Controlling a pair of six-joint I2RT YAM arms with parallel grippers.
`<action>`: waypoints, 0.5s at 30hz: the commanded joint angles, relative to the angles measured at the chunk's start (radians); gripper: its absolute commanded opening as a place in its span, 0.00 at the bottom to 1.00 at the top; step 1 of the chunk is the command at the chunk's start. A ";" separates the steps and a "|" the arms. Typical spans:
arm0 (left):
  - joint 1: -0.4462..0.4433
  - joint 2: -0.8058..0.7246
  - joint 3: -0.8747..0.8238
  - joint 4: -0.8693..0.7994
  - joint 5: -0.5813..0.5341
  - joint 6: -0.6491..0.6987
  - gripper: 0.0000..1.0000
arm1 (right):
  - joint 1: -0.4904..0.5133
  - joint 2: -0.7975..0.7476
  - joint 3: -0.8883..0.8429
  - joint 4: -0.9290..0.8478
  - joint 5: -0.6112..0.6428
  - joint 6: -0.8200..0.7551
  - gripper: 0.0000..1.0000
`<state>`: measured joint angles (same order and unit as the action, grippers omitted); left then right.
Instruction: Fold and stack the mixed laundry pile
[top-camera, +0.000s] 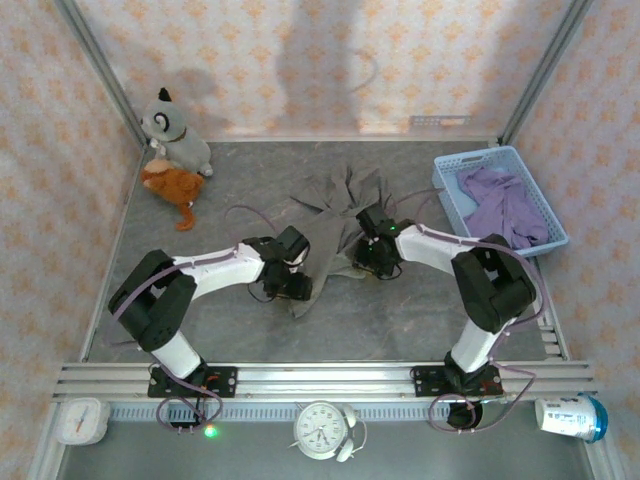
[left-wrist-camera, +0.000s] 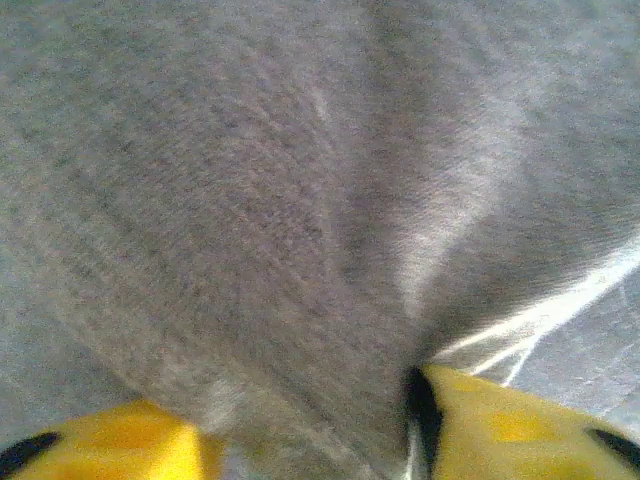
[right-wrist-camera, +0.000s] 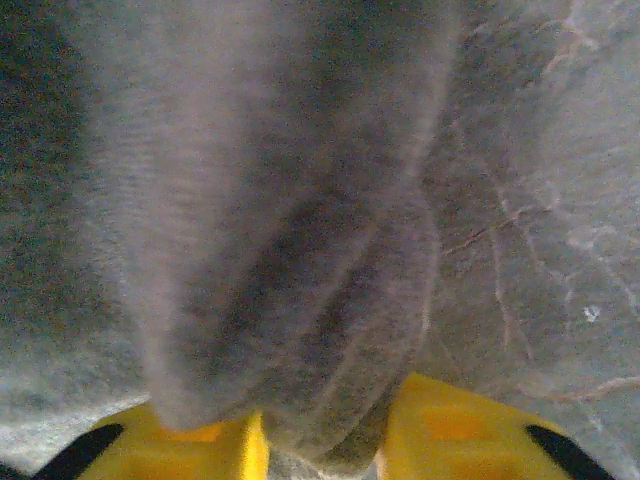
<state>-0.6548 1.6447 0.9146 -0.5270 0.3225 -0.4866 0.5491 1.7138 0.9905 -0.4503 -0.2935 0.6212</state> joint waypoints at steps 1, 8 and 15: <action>-0.012 0.027 0.059 -0.022 -0.088 -0.020 0.26 | 0.000 -0.020 0.005 -0.081 0.131 -0.018 0.09; 0.058 -0.036 0.179 -0.104 -0.188 -0.094 0.00 | -0.042 -0.138 0.054 -0.261 0.254 -0.106 0.00; 0.223 -0.072 0.587 -0.271 -0.187 0.002 0.00 | -0.134 -0.181 0.422 -0.434 0.276 -0.240 0.00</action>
<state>-0.4786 1.6333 1.3266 -0.6987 0.1829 -0.5392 0.4435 1.5719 1.2461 -0.7834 -0.0921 0.4633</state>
